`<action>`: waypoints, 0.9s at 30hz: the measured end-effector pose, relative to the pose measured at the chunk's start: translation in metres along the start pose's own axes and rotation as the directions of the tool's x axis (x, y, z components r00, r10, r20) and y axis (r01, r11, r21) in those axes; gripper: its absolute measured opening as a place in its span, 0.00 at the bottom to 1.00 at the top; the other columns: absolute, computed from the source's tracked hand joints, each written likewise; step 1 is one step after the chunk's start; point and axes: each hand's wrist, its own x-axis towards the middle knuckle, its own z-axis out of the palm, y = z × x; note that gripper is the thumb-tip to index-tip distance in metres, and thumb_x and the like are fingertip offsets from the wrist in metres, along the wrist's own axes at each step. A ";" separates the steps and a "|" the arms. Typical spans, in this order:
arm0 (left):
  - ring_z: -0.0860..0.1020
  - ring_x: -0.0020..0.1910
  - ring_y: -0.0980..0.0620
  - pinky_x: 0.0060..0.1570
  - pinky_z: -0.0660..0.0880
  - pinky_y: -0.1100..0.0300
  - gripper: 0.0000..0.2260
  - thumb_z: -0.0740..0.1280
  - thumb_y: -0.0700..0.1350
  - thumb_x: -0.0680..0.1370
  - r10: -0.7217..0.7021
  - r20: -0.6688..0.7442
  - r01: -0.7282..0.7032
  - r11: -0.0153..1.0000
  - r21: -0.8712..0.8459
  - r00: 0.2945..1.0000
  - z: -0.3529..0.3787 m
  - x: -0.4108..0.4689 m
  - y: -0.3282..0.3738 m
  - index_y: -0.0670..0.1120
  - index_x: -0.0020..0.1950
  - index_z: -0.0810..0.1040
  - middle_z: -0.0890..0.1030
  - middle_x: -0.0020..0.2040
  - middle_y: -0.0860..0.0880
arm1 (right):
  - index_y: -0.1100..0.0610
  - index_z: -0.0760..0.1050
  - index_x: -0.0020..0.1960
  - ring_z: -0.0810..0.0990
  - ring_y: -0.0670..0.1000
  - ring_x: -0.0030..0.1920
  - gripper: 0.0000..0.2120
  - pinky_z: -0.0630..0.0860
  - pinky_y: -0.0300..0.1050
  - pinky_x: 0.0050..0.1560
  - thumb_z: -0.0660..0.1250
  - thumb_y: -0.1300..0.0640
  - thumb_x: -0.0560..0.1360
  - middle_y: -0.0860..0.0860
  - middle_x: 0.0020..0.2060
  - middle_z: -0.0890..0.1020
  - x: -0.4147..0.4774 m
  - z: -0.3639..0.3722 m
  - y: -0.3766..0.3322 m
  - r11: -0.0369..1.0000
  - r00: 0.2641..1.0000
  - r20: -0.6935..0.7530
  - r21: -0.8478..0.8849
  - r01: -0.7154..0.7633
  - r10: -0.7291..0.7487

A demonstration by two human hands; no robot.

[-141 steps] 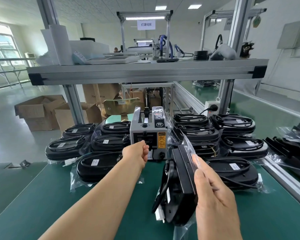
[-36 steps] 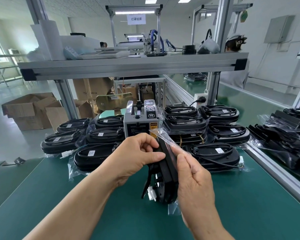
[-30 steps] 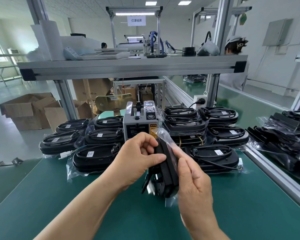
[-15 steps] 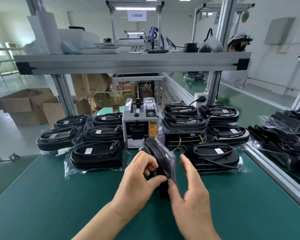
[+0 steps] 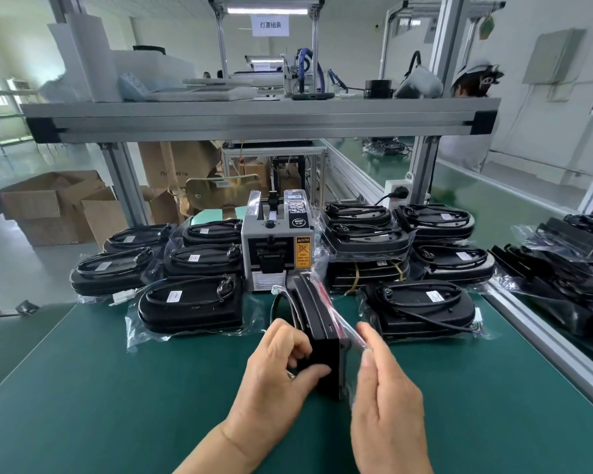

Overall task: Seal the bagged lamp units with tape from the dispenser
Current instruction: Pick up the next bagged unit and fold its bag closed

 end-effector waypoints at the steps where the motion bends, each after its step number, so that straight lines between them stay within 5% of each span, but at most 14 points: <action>1: 0.72 0.39 0.57 0.41 0.68 0.72 0.22 0.82 0.39 0.65 -0.007 0.004 0.007 1.000 -0.006 1.000 0.000 0.000 0.000 0.55 0.40 0.70 0.73 0.39 0.56 | 0.47 0.73 0.71 0.74 0.40 0.35 0.26 0.69 0.25 0.41 0.49 0.44 0.78 0.38 0.34 0.76 -0.002 -0.002 0.001 0.999 1.000 -0.014 0.042 -0.013 0.014; 3: 0.72 0.39 0.57 0.41 0.68 0.72 0.22 0.81 0.40 0.65 -0.021 0.014 0.022 0.999 -0.028 1.000 0.000 -0.001 -0.001 0.56 0.40 0.69 0.73 0.40 0.55 | 0.44 0.75 0.69 0.72 0.40 0.34 0.18 0.75 0.33 0.43 0.57 0.47 0.81 0.37 0.31 0.76 -0.003 -0.004 -0.003 0.995 0.999 -0.011 0.087 -0.047 0.048; 5: 0.71 0.38 0.57 0.41 0.68 0.71 0.21 0.80 0.41 0.66 -0.029 0.017 0.030 0.998 -0.048 0.999 0.000 -0.001 -0.001 0.57 0.40 0.69 0.73 0.42 0.56 | 0.42 0.74 0.69 0.77 0.41 0.46 0.21 0.78 0.46 0.58 0.65 0.44 0.77 0.35 0.49 0.81 0.001 -0.004 -0.010 0.994 0.997 0.034 0.093 -0.065 0.062; 8: 0.71 0.37 0.55 0.40 0.69 0.69 0.19 0.78 0.40 0.67 -0.017 0.017 0.018 0.998 -0.061 1.000 0.001 -0.001 0.000 0.56 0.39 0.70 0.72 0.41 0.55 | 0.43 0.71 0.71 0.74 0.36 0.63 0.27 0.70 0.38 0.67 0.72 0.47 0.72 0.34 0.62 0.76 0.015 -0.004 -0.015 0.992 0.992 0.089 0.076 -0.097 0.090; 13: 0.74 0.38 0.54 0.39 0.72 0.66 0.11 0.76 0.50 0.71 0.126 0.045 -0.120 0.987 -0.106 0.991 -0.008 0.004 -0.001 0.51 0.42 0.74 0.74 0.40 0.55 | 0.43 0.78 0.65 0.76 0.27 0.54 0.19 0.68 0.19 0.51 0.72 0.53 0.75 0.35 0.57 0.81 0.026 0.002 -0.008 0.965 0.974 0.171 0.192 -0.180 0.148; 16: 0.76 0.35 0.56 0.38 0.70 0.70 0.08 0.71 0.53 0.75 -0.158 -0.072 0.146 0.978 -0.150 0.985 -0.012 0.025 -0.004 0.53 0.38 0.78 0.78 0.36 0.54 | 0.39 0.79 0.59 0.78 0.29 0.54 0.17 0.70 0.20 0.53 0.73 0.56 0.74 0.37 0.56 0.83 0.027 0.005 -0.004 0.936 0.973 0.161 0.286 -0.206 0.165; 18: 0.74 0.30 0.59 0.33 0.71 0.68 0.09 0.69 0.51 0.77 -0.467 -0.151 0.422 0.870 -0.255 0.872 -0.011 0.052 -0.013 0.53 0.38 0.81 0.79 0.32 0.55 | 0.38 0.79 0.56 0.78 0.29 0.54 0.16 0.70 0.20 0.53 0.73 0.57 0.75 0.37 0.56 0.83 0.031 0.006 -0.004 0.923 0.973 0.160 0.321 -0.212 0.168; 21: 0.72 0.25 0.58 0.30 0.72 0.63 0.09 0.69 0.46 0.78 -0.752 -0.097 0.621 0.603 -0.501 0.652 -0.008 0.095 -0.032 0.47 0.39 0.83 0.79 0.31 0.51 | 0.40 0.80 0.56 0.78 0.30 0.54 0.15 0.70 0.19 0.51 0.72 0.58 0.75 0.40 0.58 0.83 0.037 0.009 -0.005 0.903 0.972 0.162 0.367 -0.221 0.172; 27: 0.71 0.23 0.58 0.24 0.67 0.67 0.03 0.69 0.41 0.78 -0.944 0.084 0.733 0.189 -0.654 0.319 0.001 0.148 -0.061 0.42 0.46 0.80 0.77 0.27 0.51 | 0.42 0.82 0.51 0.82 0.32 0.50 0.17 0.73 0.21 0.45 0.74 0.64 0.73 0.40 0.55 0.84 0.039 0.017 -0.002 0.864 0.973 0.152 0.450 -0.226 0.176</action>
